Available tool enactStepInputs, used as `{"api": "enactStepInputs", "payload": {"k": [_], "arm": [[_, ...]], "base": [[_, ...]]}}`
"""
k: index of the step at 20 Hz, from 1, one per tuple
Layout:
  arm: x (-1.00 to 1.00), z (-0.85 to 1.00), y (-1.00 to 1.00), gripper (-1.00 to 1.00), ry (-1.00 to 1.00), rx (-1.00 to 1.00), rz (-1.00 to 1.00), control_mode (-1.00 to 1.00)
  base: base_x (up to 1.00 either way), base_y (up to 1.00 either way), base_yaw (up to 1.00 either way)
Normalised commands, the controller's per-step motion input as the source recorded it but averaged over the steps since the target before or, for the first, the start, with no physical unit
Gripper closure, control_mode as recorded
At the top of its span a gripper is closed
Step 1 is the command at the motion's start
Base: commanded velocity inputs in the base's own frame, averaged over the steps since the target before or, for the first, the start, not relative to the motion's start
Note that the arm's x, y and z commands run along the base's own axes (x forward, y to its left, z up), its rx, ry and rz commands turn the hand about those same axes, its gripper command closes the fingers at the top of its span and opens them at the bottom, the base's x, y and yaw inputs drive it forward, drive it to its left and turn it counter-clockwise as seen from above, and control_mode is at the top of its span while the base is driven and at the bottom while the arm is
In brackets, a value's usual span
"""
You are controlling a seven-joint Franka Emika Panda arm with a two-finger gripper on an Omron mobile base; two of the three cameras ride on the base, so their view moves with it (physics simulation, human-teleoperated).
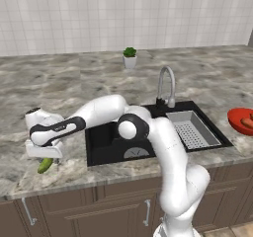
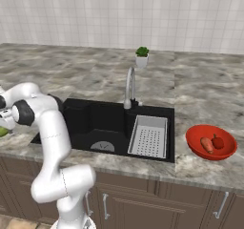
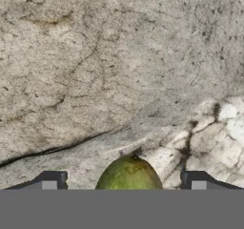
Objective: There is a mixed pile of frozen fruits and vegetables on the counter. Locate all the frozen vegetables and place the items in a bowl on the counter. Take all the frozen fruits and defrost them in a running sink.
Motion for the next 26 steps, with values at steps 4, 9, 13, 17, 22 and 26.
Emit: {"api": "enactStepInputs", "payload": {"k": [4,9,13,17,22,26], "arm": [[0.00,-0.14,0.07,1.00,0.08,-0.02,-0.07,-1.00],[0.00,-0.08,-0.11,1.00,0.00,-0.03,-0.04,-1.00],[-0.04,0.03,-0.67,1.00,-0.03,-0.01,-0.01,-1.00],[-0.25,0.00,-0.96,1.00,-0.10,0.00,0.00,-1.00],[-0.27,0.00,-1.00,1.00,-0.12,0.01,0.00,-1.00],[-0.24,0.00,-1.00,1.00,-0.11,0.02,0.00,-1.00]], "base": [[0.00,0.00,0.00],[0.00,0.00,0.00],[0.00,0.00,0.00],[0.00,0.00,0.00],[0.00,0.00,0.00],[0.00,0.00,0.00]]}}
